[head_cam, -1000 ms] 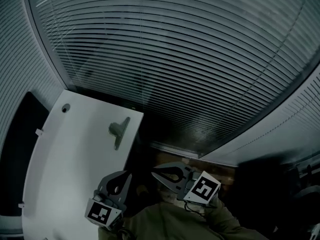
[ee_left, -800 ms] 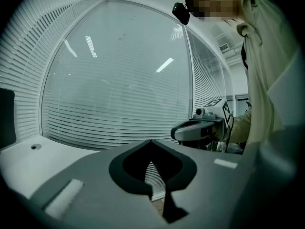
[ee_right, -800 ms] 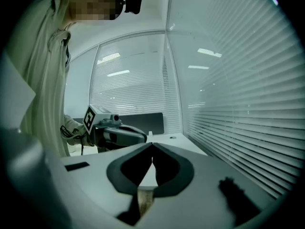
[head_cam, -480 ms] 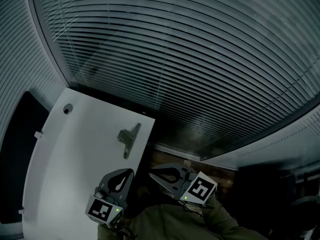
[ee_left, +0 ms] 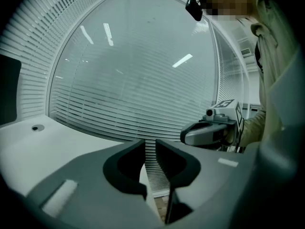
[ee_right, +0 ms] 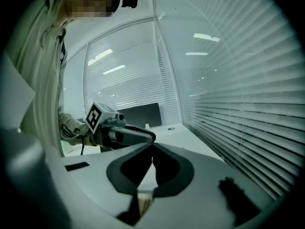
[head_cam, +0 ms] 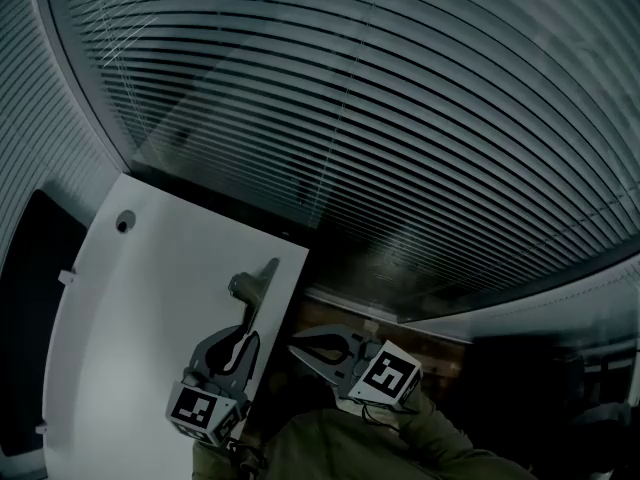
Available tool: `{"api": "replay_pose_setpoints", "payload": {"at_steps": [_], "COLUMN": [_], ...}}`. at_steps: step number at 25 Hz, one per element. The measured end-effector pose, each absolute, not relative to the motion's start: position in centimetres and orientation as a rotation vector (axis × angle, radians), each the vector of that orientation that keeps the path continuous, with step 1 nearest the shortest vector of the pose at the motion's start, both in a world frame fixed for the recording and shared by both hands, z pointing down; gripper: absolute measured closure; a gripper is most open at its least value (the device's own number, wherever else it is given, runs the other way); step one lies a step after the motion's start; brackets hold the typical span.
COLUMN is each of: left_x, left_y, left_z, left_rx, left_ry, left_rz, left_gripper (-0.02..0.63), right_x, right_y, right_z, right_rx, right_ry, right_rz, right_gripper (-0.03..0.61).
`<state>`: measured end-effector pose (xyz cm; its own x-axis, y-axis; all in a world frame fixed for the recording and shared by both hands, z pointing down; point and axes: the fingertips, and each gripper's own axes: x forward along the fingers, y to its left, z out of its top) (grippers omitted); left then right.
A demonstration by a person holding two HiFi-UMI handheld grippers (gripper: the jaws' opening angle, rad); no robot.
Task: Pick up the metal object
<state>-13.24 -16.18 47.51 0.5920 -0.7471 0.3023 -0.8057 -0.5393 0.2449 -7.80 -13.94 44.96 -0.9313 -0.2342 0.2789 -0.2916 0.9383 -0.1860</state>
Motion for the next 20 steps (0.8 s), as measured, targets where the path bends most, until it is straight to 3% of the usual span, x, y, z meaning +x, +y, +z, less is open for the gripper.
{"api": "replay_pose_setpoints", "payload": {"at_steps": [11, 18, 20], "left_x": [-14.6, -13.4, -13.4], "left_y": [-25.8, -26.1, -25.7], "left_z": [56.1, 61.7, 62.4], "left_rx": [2.228, 2.162, 2.187], "left_ry": [-1.361, -1.306, -1.320], "left_rz": [0.506, 0.730, 0.816], "left_gripper": [0.284, 0.262, 0.300], "right_x": [-7.6, -8.2, -8.3], "right_y": [-15.5, -14.5, -14.5], "right_z": [48.9, 49.9, 49.9], "right_rx": [0.365, 0.355, 0.354], "right_ry": [-2.737, -2.733, -2.735], "right_rz": [0.440, 0.445, 0.451], "right_gripper": [0.575, 0.574, 0.574]}}
